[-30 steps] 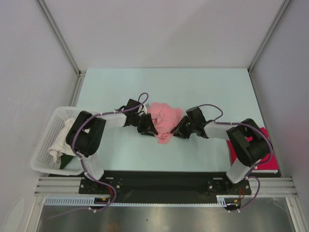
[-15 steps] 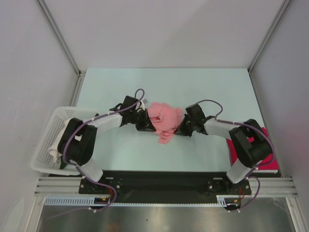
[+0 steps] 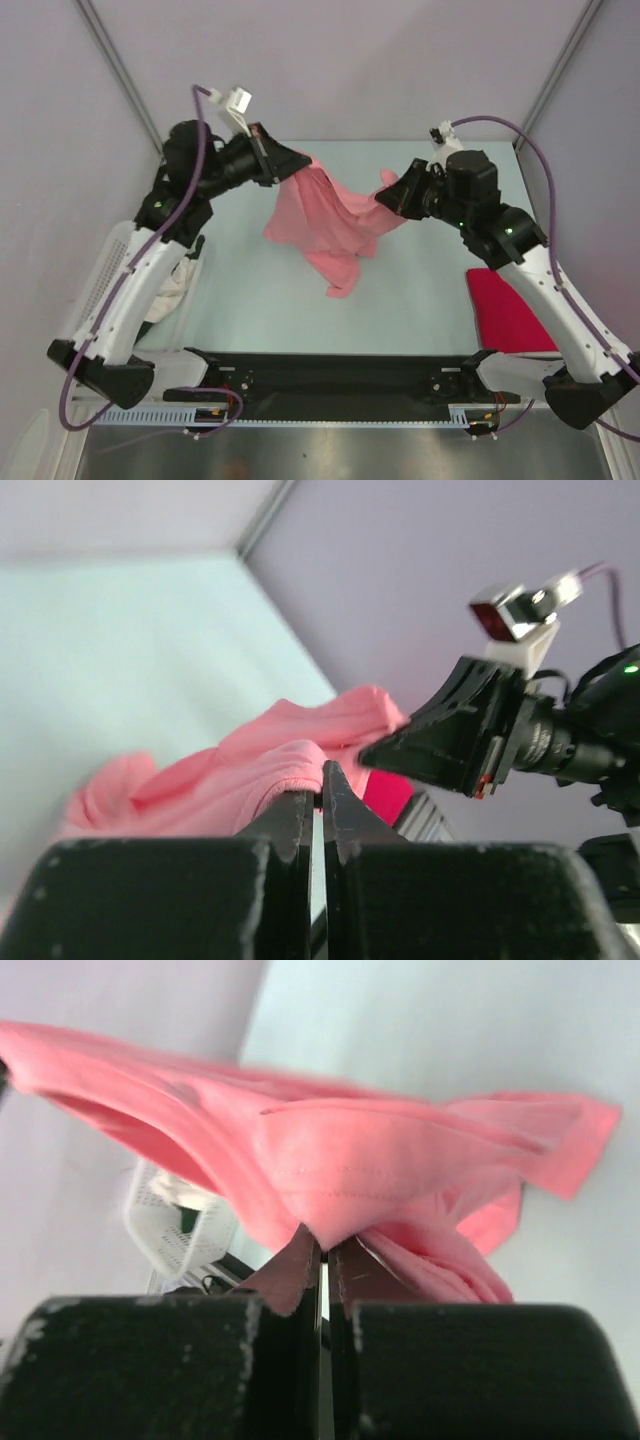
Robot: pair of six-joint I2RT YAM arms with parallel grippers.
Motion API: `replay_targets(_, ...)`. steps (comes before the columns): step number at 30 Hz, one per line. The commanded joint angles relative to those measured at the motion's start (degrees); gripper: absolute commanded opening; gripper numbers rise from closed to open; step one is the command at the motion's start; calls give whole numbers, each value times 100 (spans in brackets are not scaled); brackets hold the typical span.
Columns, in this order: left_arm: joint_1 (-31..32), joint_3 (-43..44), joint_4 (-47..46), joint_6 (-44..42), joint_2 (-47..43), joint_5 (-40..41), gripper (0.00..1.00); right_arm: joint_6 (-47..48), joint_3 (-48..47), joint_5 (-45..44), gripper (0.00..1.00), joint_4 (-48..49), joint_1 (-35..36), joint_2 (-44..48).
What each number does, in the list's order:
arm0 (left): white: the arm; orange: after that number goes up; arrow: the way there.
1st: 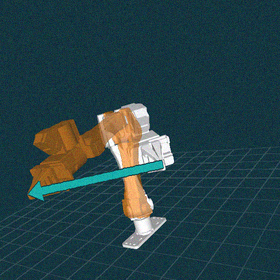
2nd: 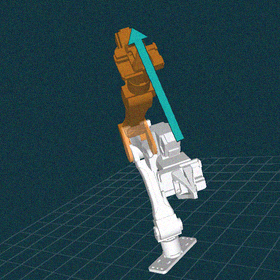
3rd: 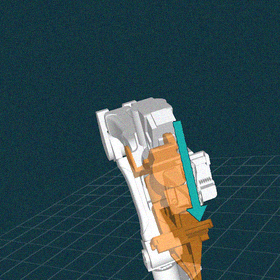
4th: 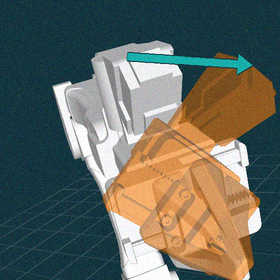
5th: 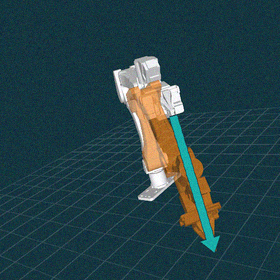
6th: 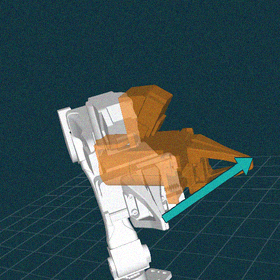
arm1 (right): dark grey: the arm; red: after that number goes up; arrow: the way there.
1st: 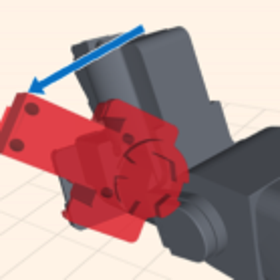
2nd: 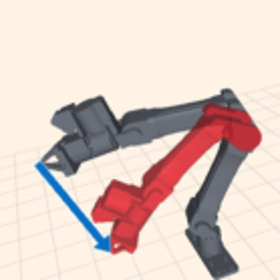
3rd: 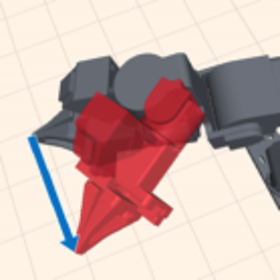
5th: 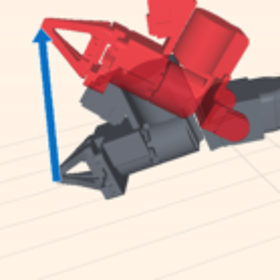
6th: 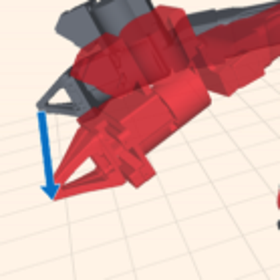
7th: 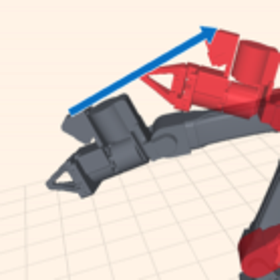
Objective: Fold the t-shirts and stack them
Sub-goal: Flatten the tshirt out
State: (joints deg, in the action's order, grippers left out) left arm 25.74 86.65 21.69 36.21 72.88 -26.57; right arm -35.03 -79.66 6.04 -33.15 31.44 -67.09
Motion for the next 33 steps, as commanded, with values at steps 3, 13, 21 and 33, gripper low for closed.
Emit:
replay_targets(3, -42, 1894, 651, -877, -766, 624, 0, 559, -1330, 993, 0, -527, 607, 398)
replay_targets(13, -51, 4060, 881, -1941, -1329, 1584, 0, -732, -2176, 2041, 0, 1221, 2383, 513)
replay_targets(21, -51, 4186, 644, -2117, -1294, 1918, 0, -347, -2783, 803, 0, 1082, 3070, 302)
replay_targets(33, -280, 1654, -971, -2627, 976, 1962, 0, -2068, -431, -1538, 0, -709, -265, 768)
